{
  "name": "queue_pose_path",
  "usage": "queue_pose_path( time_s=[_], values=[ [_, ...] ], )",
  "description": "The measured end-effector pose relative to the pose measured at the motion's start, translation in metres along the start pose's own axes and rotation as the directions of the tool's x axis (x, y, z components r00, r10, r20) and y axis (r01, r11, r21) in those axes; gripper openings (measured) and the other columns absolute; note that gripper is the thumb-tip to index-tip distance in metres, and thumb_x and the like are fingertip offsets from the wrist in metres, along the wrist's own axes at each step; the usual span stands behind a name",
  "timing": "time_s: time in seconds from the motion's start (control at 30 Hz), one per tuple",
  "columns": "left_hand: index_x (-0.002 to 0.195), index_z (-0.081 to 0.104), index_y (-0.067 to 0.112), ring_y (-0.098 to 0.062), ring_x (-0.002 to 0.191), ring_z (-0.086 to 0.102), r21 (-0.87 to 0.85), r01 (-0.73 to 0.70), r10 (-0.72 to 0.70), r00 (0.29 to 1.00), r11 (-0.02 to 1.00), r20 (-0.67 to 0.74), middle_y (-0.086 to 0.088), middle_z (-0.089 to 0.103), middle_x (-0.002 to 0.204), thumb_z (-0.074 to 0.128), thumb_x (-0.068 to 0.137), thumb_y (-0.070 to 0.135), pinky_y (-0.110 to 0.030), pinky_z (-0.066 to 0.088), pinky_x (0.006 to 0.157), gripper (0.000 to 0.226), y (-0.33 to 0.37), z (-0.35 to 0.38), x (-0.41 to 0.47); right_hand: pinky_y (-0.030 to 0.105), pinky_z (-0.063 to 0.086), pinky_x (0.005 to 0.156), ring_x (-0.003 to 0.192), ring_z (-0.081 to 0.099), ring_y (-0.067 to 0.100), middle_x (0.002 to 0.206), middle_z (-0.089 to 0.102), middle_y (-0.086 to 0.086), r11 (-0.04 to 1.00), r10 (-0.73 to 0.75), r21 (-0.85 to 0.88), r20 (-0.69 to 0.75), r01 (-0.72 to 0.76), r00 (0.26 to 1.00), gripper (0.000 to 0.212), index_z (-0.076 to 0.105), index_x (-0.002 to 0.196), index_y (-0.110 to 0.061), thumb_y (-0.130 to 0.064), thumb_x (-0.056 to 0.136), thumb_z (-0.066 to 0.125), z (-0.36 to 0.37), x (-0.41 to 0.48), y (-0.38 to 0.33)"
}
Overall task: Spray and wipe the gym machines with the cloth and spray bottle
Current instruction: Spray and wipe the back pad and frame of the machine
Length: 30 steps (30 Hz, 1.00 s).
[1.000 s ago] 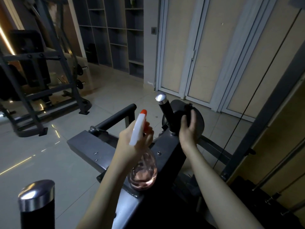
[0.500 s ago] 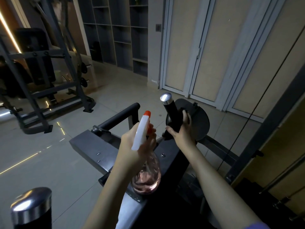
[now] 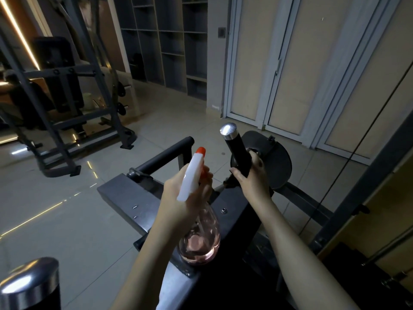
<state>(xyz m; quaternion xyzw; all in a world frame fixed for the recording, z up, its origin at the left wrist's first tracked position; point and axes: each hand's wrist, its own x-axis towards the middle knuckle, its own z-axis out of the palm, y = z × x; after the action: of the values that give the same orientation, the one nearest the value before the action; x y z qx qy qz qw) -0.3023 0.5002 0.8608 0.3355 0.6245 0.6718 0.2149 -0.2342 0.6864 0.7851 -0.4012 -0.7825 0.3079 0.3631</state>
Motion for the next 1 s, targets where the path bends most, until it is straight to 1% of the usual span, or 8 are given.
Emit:
queue_pose_path(
  time_s=[0.1, 0.2, 0.33, 0.4, 0.47, 0.63, 0.83, 1.0],
  values=[
    [0.073, 0.070, 0.044, -0.008, 0.076, 0.064, 0.012, -0.030, 0.030, 0.999, 0.999, 0.022, 0.013, 0.068, 0.071, 0.062, 0.075, 0.047, -0.027, 0.051, 0.071, 0.009, -0.009, 0.001, 0.005, 0.024, 0.038, 0.081, 0.114, 0.053, 0.028, 0.125, 0.053, 0.013, 0.997, -0.059, -0.047, -0.017, 0.059, 0.998, 0.048, 0.047, 0.127, -0.005, -0.027, 0.087, 0.066, -0.007, -0.006, 0.004],
    [0.074, 0.069, 0.049, -0.011, 0.076, 0.062, 0.019, -0.060, 0.059, 0.998, 0.998, 0.019, 0.011, 0.068, 0.075, 0.060, 0.071, 0.044, -0.030, 0.051, 0.071, 0.011, -0.005, -0.001, -0.004, 0.023, 0.039, 0.081, 0.110, 0.056, 0.025, 0.119, 0.060, 0.007, 0.996, -0.005, -0.084, 0.209, 0.023, 0.978, 0.040, 0.052, 0.124, -0.015, -0.028, 0.088, 0.064, -0.032, 0.004, 0.003],
    [0.087, 0.065, 0.013, -0.015, 0.073, 0.056, -0.036, -0.140, 0.141, 0.988, 0.990, 0.061, 0.001, 0.063, 0.076, 0.056, 0.072, 0.048, -0.030, 0.047, 0.068, 0.039, 0.006, -0.001, -0.018, 0.029, 0.042, 0.089, 0.115, 0.055, 0.021, 0.126, 0.058, 0.001, 0.970, 0.003, -0.214, 0.490, 0.117, 0.872, 0.039, 0.051, 0.130, -0.029, -0.026, 0.092, 0.058, -0.077, 0.023, -0.015],
    [0.088, 0.058, 0.003, -0.015, 0.073, 0.053, -0.039, -0.138, 0.140, 0.987, 0.990, 0.073, -0.008, 0.057, 0.080, 0.051, 0.069, 0.061, -0.024, 0.048, 0.069, 0.061, 0.006, 0.001, -0.017, 0.024, 0.036, 0.095, 0.123, 0.046, 0.011, 0.133, 0.048, -0.008, 0.994, -0.074, -0.040, 0.442, 0.101, 0.894, 0.049, 0.040, 0.141, -0.030, -0.028, 0.094, 0.055, -0.080, 0.025, -0.032],
    [0.088, 0.057, 0.018, -0.014, 0.073, 0.052, -0.066, -0.128, 0.133, 0.989, 0.990, 0.067, -0.007, 0.057, 0.083, 0.052, 0.069, 0.063, -0.024, 0.049, 0.073, 0.049, 0.010, 0.002, -0.018, 0.026, 0.030, 0.105, 0.127, 0.037, 0.006, 0.140, 0.038, -0.013, 0.985, -0.147, 0.135, 0.335, 0.107, 0.931, 0.060, 0.029, 0.147, -0.030, -0.030, 0.093, 0.056, -0.066, 0.019, -0.048],
    [0.083, 0.057, 0.018, -0.014, 0.075, 0.053, -0.046, -0.188, 0.191, 0.979, 0.981, 0.068, -0.012, 0.055, 0.081, 0.044, 0.063, 0.058, -0.019, 0.045, 0.065, 0.046, 0.012, 0.001, -0.021, 0.027, 0.039, 0.091, 0.118, 0.051, 0.022, 0.127, 0.055, 0.010, 0.970, -0.235, 0.086, 0.077, 0.229, 0.969, 0.049, 0.045, 0.134, -0.008, -0.030, 0.092, 0.057, -0.031, 0.006, -0.032],
    [0.082, 0.060, 0.011, -0.014, 0.073, 0.054, -0.070, -0.178, 0.181, 0.983, 0.982, 0.040, -0.005, 0.056, 0.074, 0.048, 0.065, 0.057, -0.019, 0.045, 0.061, 0.050, 0.012, 0.002, -0.022, 0.024, 0.038, 0.093, 0.118, 0.052, 0.016, 0.128, 0.056, 0.005, 0.884, 0.116, 0.435, 0.149, -0.170, 0.982, 0.041, 0.049, 0.132, -0.010, -0.034, 0.099, 0.042, -0.041, 0.008, -0.030],
    [0.086, 0.051, -0.015, -0.013, 0.071, 0.050, -0.058, -0.213, 0.215, 0.976, 0.975, 0.030, -0.014, 0.051, 0.076, 0.057, 0.087, 0.025, -0.020, 0.043, 0.061, 0.040, 0.012, 0.000, -0.021, 0.025, 0.035, 0.099, 0.130, 0.042, 0.021, 0.140, 0.046, 0.006, 0.837, 0.158, 0.528, 0.018, -0.143, 0.987, 0.052, 0.040, 0.140, -0.012, -0.043, 0.099, 0.038, -0.045, 0.012, -0.070]
  ],
)
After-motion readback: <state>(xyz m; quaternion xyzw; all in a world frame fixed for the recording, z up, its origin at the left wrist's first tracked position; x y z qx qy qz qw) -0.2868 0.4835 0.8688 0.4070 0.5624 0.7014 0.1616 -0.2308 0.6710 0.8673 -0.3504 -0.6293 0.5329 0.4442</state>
